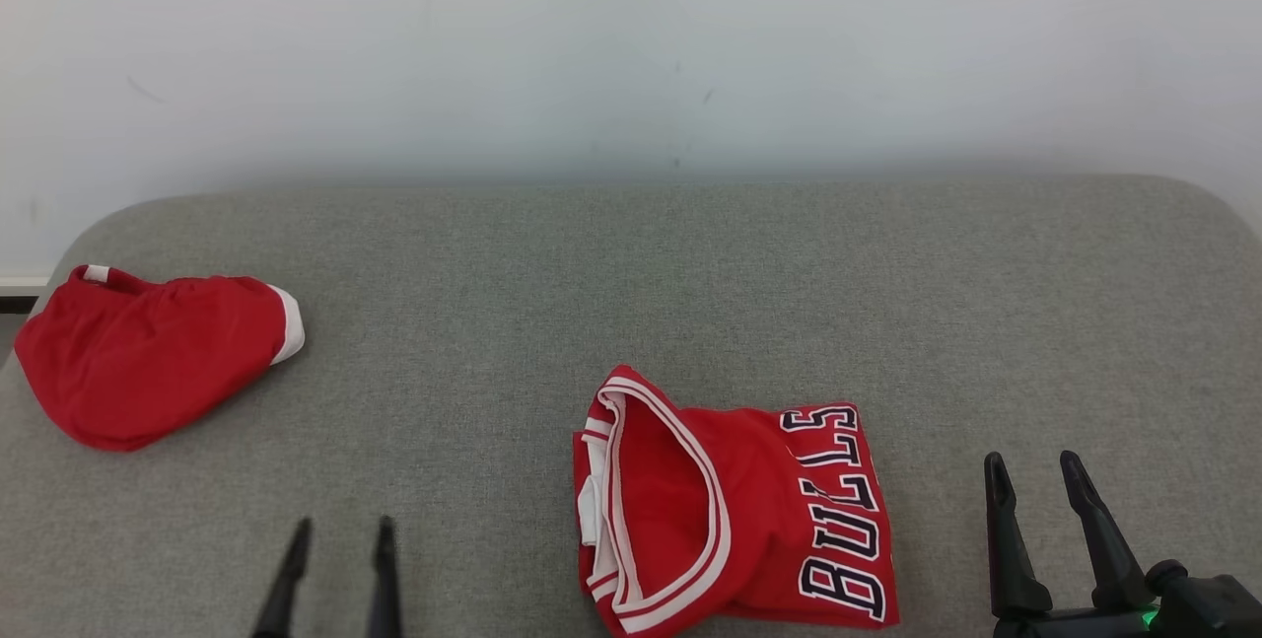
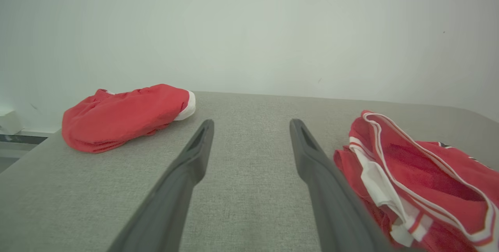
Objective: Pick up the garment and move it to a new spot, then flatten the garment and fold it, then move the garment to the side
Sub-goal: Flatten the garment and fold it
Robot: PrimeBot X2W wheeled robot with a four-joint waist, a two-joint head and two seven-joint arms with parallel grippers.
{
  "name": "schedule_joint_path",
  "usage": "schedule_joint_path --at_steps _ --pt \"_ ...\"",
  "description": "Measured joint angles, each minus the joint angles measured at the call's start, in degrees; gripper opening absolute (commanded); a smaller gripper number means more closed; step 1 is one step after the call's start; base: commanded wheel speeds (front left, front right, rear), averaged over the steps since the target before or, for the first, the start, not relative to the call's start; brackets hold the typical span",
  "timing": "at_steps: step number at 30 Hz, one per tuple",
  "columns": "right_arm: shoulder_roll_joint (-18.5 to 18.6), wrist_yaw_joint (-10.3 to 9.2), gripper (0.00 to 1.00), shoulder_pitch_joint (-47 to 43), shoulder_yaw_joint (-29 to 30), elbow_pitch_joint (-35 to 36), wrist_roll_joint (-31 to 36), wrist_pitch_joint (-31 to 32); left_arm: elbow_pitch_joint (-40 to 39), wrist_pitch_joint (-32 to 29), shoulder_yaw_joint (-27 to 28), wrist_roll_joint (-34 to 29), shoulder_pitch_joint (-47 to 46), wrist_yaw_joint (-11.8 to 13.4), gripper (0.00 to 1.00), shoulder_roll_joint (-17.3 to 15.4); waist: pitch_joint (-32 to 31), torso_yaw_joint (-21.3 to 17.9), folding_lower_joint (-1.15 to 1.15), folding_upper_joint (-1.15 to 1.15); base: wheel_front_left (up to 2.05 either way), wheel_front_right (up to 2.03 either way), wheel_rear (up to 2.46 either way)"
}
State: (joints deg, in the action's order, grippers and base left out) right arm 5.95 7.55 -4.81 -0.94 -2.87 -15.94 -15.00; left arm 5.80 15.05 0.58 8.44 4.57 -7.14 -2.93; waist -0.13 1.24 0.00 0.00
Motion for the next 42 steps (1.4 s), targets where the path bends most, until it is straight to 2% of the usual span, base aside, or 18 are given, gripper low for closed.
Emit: schedule_joint_path --at_steps 6,11,16,24,26,27,37,42 --pt "0.08 0.00 1.00 0.16 -0.42 -0.42 0.47 0.00 3.47 0.00 -10.91 -1.43 -0.02 -0.29 1.00 -0.09 0.24 -0.28 0.00 0.00 0.00 0.00 0.00" --pt "0.47 0.00 1.00 0.68 -0.44 -0.53 0.57 -0.09 6.14 0.00 -21.06 0.23 -0.05 -0.36 1.00 -1.38 0.92 -0.92 0.00 0.00 0.00 0.00 0.00" --pt "0.56 0.00 1.00 1.20 -0.08 -0.58 0.57 -0.10 8.09 0.00 -24.75 2.12 -0.46 -0.36 1.00 -2.01 1.63 -1.56 0.00 0.00 0.00 0.00 0.00" --pt "0.51 0.00 1.00 1.53 -0.32 -1.08 0.57 -0.10 11.68 0.00 -27.70 4.71 -3.37 -0.36 1.00 -2.09 2.72 -3.74 0.00 0.00 0.00 0.00 0.00" --pt "0.49 0.00 1.00 1.74 -0.12 -1.04 0.57 -0.10 11.94 0.00 -27.74 5.14 -3.71 -0.36 0.41 -2.03 2.84 -4.20 0.00 0.00 0.00 0.00 0.00" --pt "0.49 0.00 1.00 1.84 -0.07 -1.02 0.57 -0.10 11.92 0.00 -27.66 5.32 -3.83 -0.36 0.00 -2.01 2.87 -4.38 0.00 0.00 0.00 0.00 0.00" --pt "0.22 0.00 1.00 1.78 0.49 -1.15 0.84 -0.10 9.80 0.00 -23.68 6.30 -4.55 -0.35 0.00 -2.53 2.76 -4.02 0.00 0.00 0.00 0.00 0.00" --pt "0.23 0.00 1.00 1.79 0.86 -1.66 0.91 -0.10 11.67 0.00 -23.37 7.45 -3.11 -0.35 0.00 -2.71 2.65 -3.56 0.00 0.00 0.00 0.00 0.00"
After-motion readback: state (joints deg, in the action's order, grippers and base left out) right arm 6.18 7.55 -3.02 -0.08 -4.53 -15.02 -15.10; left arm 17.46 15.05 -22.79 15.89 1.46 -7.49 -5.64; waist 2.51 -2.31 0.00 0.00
